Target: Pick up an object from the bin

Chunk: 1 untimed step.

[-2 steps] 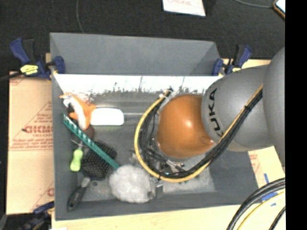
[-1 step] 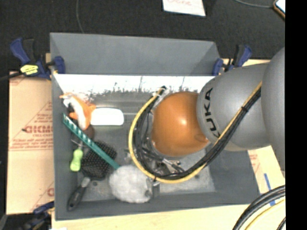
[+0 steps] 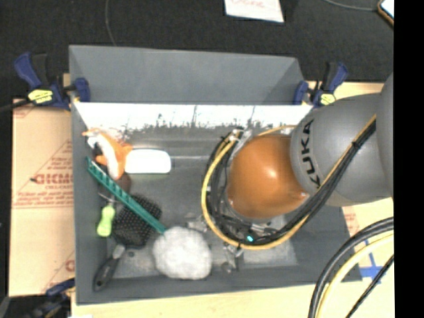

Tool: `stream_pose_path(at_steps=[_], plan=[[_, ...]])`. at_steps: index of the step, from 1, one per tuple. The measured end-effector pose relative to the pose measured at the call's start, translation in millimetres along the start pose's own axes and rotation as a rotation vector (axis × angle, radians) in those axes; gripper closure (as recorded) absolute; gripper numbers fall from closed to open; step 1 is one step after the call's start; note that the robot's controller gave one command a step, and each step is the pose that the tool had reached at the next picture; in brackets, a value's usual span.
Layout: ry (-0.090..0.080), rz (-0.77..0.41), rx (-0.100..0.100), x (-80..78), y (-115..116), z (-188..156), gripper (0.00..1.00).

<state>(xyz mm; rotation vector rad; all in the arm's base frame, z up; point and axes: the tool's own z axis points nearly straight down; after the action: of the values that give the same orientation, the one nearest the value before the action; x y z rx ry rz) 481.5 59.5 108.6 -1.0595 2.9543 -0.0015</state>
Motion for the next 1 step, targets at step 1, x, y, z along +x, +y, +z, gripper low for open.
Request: stream_pose_path(at_steps=[1], plan=[[-0.002, -0.002, 0.0, -1.5, 1.6, -1.1, 0.0]])
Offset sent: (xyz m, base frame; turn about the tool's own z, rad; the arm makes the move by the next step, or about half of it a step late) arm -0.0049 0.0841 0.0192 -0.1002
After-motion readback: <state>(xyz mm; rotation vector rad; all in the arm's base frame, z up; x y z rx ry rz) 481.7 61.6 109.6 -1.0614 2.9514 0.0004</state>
